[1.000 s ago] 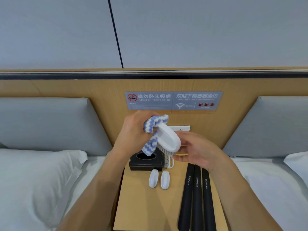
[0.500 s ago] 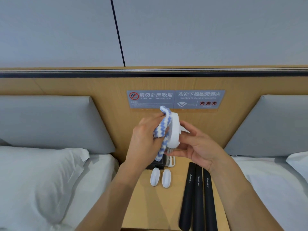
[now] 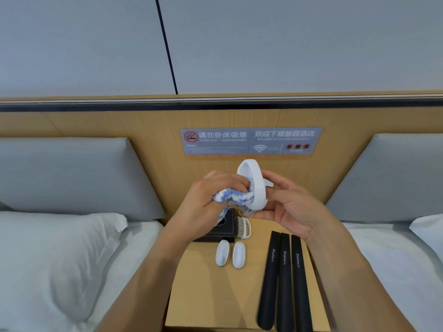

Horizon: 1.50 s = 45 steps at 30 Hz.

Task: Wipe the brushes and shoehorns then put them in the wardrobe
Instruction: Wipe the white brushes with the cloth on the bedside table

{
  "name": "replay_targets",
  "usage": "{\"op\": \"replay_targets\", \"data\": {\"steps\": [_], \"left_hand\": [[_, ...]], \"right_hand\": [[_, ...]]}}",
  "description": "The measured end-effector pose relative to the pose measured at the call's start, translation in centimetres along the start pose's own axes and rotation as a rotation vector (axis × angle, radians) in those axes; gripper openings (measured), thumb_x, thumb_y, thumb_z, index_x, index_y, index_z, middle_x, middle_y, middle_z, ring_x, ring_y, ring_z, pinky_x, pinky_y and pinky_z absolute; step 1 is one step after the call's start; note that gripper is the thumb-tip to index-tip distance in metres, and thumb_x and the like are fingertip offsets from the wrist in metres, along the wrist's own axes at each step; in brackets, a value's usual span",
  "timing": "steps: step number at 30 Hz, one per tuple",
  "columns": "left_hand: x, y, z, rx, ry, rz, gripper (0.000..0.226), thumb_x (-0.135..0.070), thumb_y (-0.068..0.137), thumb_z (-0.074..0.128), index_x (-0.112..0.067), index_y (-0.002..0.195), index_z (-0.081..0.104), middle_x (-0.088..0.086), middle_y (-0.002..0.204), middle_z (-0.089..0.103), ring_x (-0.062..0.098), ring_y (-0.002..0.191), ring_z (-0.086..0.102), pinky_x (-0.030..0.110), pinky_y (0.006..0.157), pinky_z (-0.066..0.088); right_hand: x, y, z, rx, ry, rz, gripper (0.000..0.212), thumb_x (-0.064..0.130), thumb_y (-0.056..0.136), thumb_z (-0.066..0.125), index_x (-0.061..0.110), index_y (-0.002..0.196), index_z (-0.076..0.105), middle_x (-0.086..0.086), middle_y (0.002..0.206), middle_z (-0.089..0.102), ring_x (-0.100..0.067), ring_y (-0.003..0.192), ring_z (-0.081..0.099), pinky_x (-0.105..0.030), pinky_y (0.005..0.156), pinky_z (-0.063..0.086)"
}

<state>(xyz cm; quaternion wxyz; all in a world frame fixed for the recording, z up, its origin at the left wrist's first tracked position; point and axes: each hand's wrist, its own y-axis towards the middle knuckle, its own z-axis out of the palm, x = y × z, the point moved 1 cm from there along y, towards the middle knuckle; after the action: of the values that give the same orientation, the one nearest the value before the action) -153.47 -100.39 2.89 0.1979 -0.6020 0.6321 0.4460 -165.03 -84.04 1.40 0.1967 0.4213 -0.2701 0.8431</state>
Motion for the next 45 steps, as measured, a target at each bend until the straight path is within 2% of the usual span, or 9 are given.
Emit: {"op": "replay_targets", "data": {"steps": [2, 5, 11, 17, 22, 26, 32, 37, 45], "left_hand": [[-0.4, 0.1, -0.3, -0.007, 0.04, 0.115, 0.036, 0.006, 0.084, 0.045, -0.009, 0.103, 0.072, -0.007, 0.108, 0.069, 0.02, 0.101, 0.062, 0.038, 0.087, 0.05], [-0.6, 0.3, -0.2, -0.038, 0.255, 0.247, 0.033, -0.003, 0.088, 0.044, -0.01, 0.104, 0.072, -0.005, 0.116, 0.068, 0.023, 0.101, 0.06, 0.04, 0.085, 0.046], [-0.1, 0.5, 1.6, -0.185, 0.559, 0.156, 0.042, -0.004, 0.086, 0.054, -0.016, 0.125, 0.065, -0.009, 0.135, 0.058, 0.022, 0.106, 0.053, 0.037, 0.081, 0.05], [-0.4, 0.0, 3.0, -0.106, 0.415, -0.015, 0.057, 0.001, 0.083, 0.049, -0.019, 0.137, 0.054, -0.009, 0.145, 0.046, 0.014, 0.11, 0.044, 0.028, 0.095, 0.042], [-1.0, -1.0, 2.1, 0.066, 0.309, -0.066, 0.062, -0.023, 0.076, 0.053, -0.026, 0.138, 0.052, -0.017, 0.144, 0.04, 0.01, 0.125, 0.041, 0.031, 0.103, 0.042], [-1.3, -1.6, 0.8, 0.155, 0.095, -0.09, 0.052, -0.041, 0.087, 0.053, -0.021, 0.134, 0.057, -0.021, 0.141, 0.04, 0.008, 0.131, 0.044, 0.024, 0.104, 0.039], [-1.4, -1.2, 1.4, -0.081, 0.174, -0.079, 0.045, -0.021, 0.081, 0.078, -0.019, 0.125, 0.065, -0.015, 0.133, 0.049, 0.005, 0.12, 0.052, 0.019, 0.097, 0.043], [-1.5, -0.8, 2.1, -0.26, 0.111, -0.117, 0.045, -0.022, 0.068, 0.088, -0.018, 0.11, 0.071, -0.015, 0.12, 0.057, 0.005, 0.111, 0.058, 0.021, 0.093, 0.048], [-2.0, -0.6, 2.1, -0.353, 0.042, -0.163, 0.027, -0.029, 0.068, 0.088, -0.02, 0.092, 0.077, -0.016, 0.105, 0.063, 0.001, 0.095, 0.063, 0.01, 0.077, 0.047]], "right_hand": [[0.0, -0.1, 0.1, 0.001, -0.016, 0.004, 0.055, 0.0, 0.074, 0.068, 0.014, 0.127, 0.063, -0.027, 0.113, 0.071, -0.045, 0.097, 0.071, -0.049, 0.069, 0.062], [0.1, -0.2, 0.3, 0.008, -0.06, -0.005, 0.053, 0.001, 0.075, 0.069, 0.017, 0.125, 0.065, -0.025, 0.112, 0.072, -0.042, 0.096, 0.072, -0.048, 0.068, 0.062], [-0.1, 0.3, 1.2, -0.042, -0.037, -0.055, 0.044, -0.007, 0.093, 0.057, 0.014, 0.131, 0.06, -0.026, 0.113, 0.071, -0.045, 0.098, 0.071, -0.055, 0.079, 0.06], [-1.2, 0.4, 1.8, -0.179, 0.063, -0.086, 0.032, 0.004, 0.094, 0.062, 0.008, 0.125, 0.064, -0.019, 0.101, 0.075, -0.033, 0.087, 0.075, -0.04, 0.066, 0.062], [-1.7, 0.2, 1.5, -0.239, 0.054, -0.03, 0.028, 0.0, 0.094, 0.061, 0.004, 0.121, 0.066, -0.019, 0.099, 0.076, -0.029, 0.084, 0.075, -0.037, 0.064, 0.061], [-1.8, -0.1, 1.5, -0.208, 0.05, -0.033, 0.022, 0.003, 0.093, 0.062, 0.004, 0.114, 0.07, -0.017, 0.097, 0.076, -0.026, 0.08, 0.075, -0.033, 0.061, 0.06], [-1.7, 0.0, 2.3, -0.211, 0.095, -0.068, 0.02, 0.003, 0.095, 0.06, 0.001, 0.114, 0.068, -0.017, 0.094, 0.076, -0.024, 0.076, 0.074, -0.031, 0.059, 0.059], [-2.0, 0.1, 2.7, -0.197, 0.08, -0.088, 0.024, 0.007, 0.097, 0.061, 0.007, 0.12, 0.069, -0.017, 0.101, 0.076, -0.022, 0.079, 0.074, -0.027, 0.059, 0.057], [-2.6, 0.1, 2.5, -0.148, 0.14, -0.132, 0.034, 0.004, 0.098, 0.057, 0.017, 0.127, 0.066, -0.018, 0.112, 0.074, -0.026, 0.094, 0.074, -0.032, 0.068, 0.059]]}}
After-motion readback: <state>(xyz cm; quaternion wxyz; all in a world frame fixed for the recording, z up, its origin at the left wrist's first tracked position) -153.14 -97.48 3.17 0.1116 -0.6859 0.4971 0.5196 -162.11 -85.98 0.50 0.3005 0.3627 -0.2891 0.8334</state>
